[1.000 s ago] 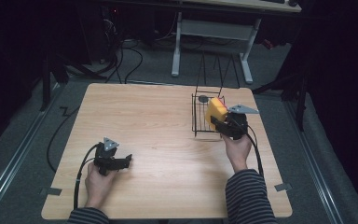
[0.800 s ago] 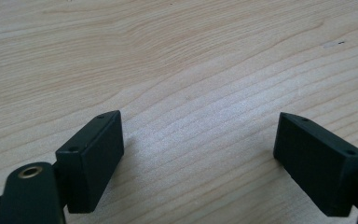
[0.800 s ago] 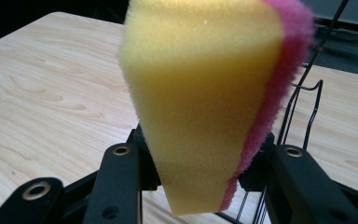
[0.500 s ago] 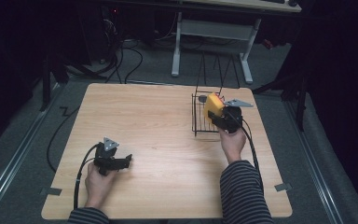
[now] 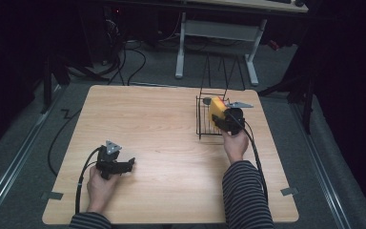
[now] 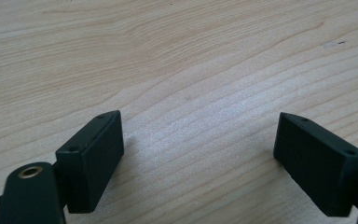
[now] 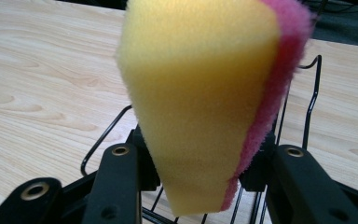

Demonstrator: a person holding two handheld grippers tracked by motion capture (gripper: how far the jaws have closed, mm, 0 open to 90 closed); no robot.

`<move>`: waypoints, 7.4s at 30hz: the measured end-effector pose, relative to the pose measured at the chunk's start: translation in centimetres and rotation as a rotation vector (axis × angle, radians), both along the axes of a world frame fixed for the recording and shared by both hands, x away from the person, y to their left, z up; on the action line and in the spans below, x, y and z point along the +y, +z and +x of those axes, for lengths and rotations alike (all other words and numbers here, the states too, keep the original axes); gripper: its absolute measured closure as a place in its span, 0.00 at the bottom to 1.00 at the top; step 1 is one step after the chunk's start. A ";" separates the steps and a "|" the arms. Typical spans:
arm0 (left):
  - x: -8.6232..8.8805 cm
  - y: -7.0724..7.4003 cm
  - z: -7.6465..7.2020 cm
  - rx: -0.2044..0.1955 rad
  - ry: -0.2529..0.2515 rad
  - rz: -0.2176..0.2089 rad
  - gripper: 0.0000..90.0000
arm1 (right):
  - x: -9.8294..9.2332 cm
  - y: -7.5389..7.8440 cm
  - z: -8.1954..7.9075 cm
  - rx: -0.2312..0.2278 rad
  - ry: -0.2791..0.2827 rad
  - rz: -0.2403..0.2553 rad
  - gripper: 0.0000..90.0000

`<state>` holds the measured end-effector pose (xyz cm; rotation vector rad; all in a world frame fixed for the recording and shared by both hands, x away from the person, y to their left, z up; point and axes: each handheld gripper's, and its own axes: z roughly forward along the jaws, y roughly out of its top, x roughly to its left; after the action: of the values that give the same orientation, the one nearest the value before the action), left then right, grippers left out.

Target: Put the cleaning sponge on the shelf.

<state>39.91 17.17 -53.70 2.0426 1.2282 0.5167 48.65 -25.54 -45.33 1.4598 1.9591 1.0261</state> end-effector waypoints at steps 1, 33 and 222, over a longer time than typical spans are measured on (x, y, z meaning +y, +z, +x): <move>0.0 0.0 0.0 0.000 0.000 0.000 0.18 | 0.0 -0.1 0.1 0.001 -0.003 0.000 0.66; 0.0 0.0 0.0 0.000 0.000 0.000 0.18 | 0.6 -2.0 1.0 0.052 -0.001 -0.062 0.66; 0.0 0.0 0.0 -0.001 -0.002 0.004 0.18 | -4.3 -7.7 -13.7 0.096 -0.049 -0.103 0.34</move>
<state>39.92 17.17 -53.70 2.0462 1.2257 0.5194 34.94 -29.84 -53.07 1.5170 2.0008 0.8359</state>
